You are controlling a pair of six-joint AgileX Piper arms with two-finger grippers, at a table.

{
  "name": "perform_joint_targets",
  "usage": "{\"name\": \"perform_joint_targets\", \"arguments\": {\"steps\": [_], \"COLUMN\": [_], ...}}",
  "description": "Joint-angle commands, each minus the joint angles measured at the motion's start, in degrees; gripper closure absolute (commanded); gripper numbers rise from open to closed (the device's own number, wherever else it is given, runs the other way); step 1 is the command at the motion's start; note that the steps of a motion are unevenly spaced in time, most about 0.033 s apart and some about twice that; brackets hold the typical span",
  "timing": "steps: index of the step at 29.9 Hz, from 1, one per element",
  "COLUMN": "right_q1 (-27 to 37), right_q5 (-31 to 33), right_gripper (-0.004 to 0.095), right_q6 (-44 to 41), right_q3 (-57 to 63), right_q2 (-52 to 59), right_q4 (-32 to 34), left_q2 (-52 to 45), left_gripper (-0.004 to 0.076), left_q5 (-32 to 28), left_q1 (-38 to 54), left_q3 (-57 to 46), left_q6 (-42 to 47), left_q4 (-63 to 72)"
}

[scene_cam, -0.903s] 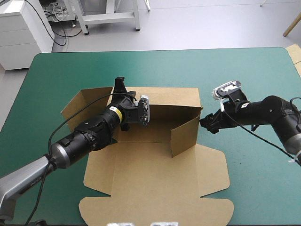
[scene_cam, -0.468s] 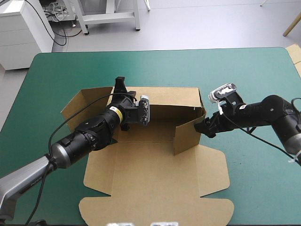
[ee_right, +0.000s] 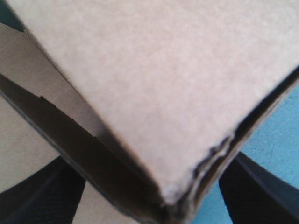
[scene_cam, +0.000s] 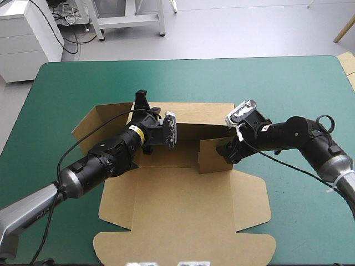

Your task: Fold the box

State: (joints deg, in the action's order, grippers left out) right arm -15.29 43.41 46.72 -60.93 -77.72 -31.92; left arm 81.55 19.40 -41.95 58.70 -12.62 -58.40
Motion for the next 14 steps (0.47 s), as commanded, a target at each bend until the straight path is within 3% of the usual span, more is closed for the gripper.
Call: {"name": "perform_joint_targets", "arguments": {"steps": [1,6,14], "right_q1": [-0.11,-0.11,-0.11], "right_q5": [-4.75,-5.58,-2.53], "right_gripper": [0.0276,0.0390,0.0834], "right_q6": [-0.27,-0.52,-0.52], "right_q3": [-1.43,-1.44,-1.52], "right_q2": [1.36,1.36,1.36], "right_q4": [-0.67,-0.88,-2.19], "left_q2": [-0.45,-0.45,-0.45], "left_gripper": [0.0731,0.0731,0.0731], "left_q5": [-1.00,-1.00,-1.00], "left_q1": [-0.52,-0.52,-0.52], "left_q3": [0.57,0.57,0.57], "left_q6": [0.59,-0.75,-0.75], "left_q4": [3.08,4.53,4.53]}}
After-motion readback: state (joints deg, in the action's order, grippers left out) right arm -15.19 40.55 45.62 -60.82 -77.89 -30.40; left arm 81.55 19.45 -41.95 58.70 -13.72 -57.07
